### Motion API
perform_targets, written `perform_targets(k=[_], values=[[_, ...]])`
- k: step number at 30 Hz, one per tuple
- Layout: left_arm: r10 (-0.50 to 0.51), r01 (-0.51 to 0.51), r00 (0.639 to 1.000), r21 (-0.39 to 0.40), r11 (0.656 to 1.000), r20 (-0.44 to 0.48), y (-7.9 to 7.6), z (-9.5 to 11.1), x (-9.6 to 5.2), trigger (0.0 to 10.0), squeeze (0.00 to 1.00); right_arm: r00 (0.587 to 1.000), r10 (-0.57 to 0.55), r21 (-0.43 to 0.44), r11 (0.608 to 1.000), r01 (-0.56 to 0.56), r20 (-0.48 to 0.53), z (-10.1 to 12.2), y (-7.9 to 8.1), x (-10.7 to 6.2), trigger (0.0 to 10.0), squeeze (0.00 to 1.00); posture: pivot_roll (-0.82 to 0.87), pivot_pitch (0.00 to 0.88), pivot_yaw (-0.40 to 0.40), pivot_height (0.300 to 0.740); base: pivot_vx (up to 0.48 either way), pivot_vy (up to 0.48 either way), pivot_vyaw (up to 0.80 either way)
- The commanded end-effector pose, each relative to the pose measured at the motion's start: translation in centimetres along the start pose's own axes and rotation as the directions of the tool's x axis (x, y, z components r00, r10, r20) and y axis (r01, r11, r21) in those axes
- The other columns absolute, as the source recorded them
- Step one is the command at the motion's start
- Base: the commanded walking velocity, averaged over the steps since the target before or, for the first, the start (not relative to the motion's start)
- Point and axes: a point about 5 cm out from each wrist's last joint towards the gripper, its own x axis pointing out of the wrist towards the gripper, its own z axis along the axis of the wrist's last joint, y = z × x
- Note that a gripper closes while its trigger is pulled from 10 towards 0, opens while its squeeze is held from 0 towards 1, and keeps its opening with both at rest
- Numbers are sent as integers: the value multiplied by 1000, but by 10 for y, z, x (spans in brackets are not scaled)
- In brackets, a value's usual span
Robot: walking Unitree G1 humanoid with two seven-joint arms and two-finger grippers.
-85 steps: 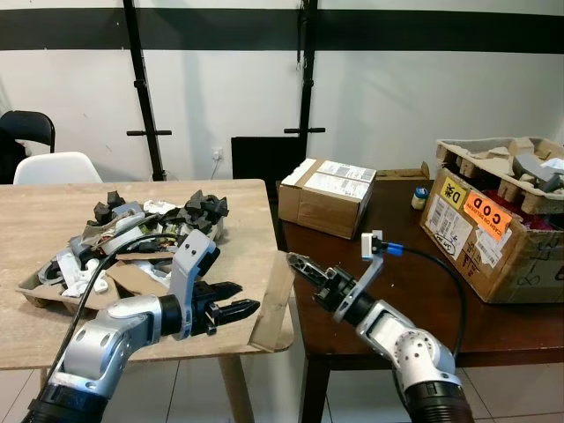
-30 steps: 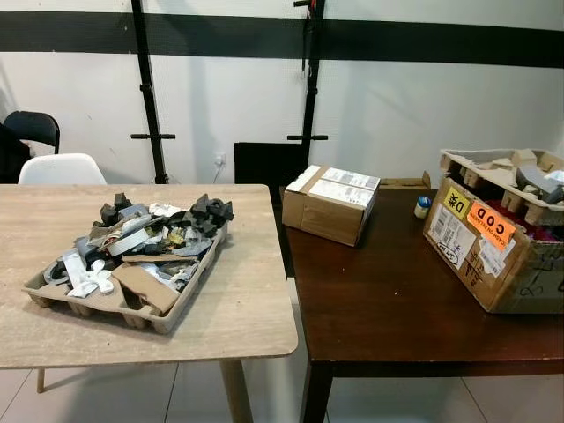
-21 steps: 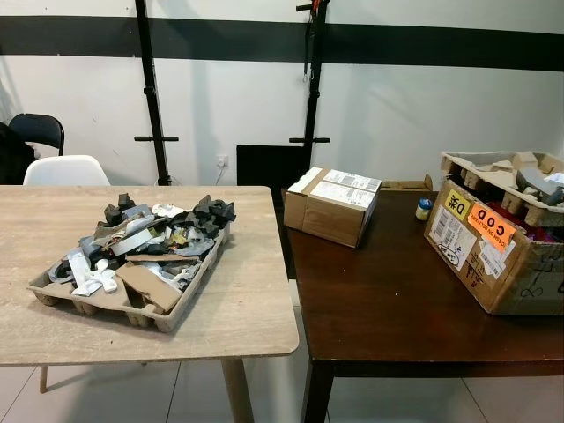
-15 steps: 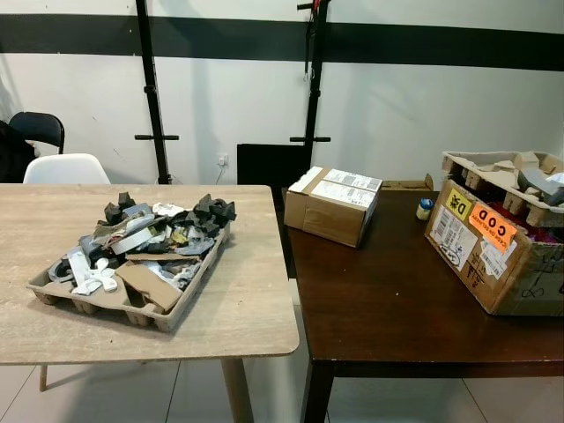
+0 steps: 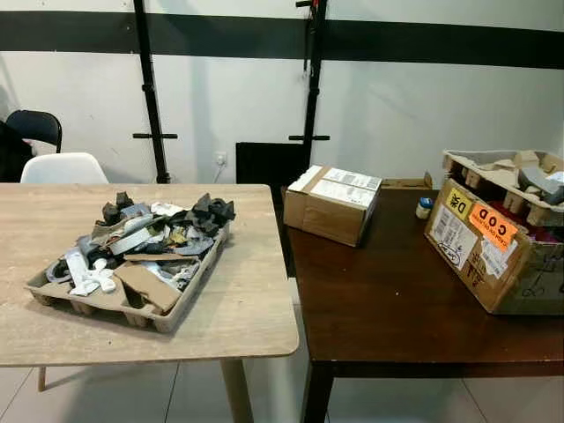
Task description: Picking trash to rubbish bin
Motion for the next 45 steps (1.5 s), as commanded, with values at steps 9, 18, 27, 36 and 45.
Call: perform_targets(k=[9,18,27,36,45], values=[[-14,15,999,-20,1000,36,-3,7,1,10000,0,997,1,16,1000,0,-76,-18,-2,-3,10000,0,-42,98,-23,740,0,0,-800],[-9,10,999,-42,999,37,-3,7,1,10000,0,997,12,13,1000,-11,-81,-17,-1,-2,10000,0,-42,101,-25,740,0,0,-800],[3,-1,999,-57,998,38,-2,7,1,10000,0,996,25,4,1000,-25,-84,-17,-1,-2,10000,0,-45,94,-25,740,0,0,-322],[14,-9,999,-113,994,42,-1,11,2,10000,82,996,28,16,1000,-27,-84,-17,-1,-2,10000,0,-50,88,-22,740,0,0,0],[-4,9,999,-118,993,44,-3,13,3,10000,149,996,26,22,999,-24,-84,-18,-3,-3,10000,0,-61,81,-17,740,0,-270,0]])
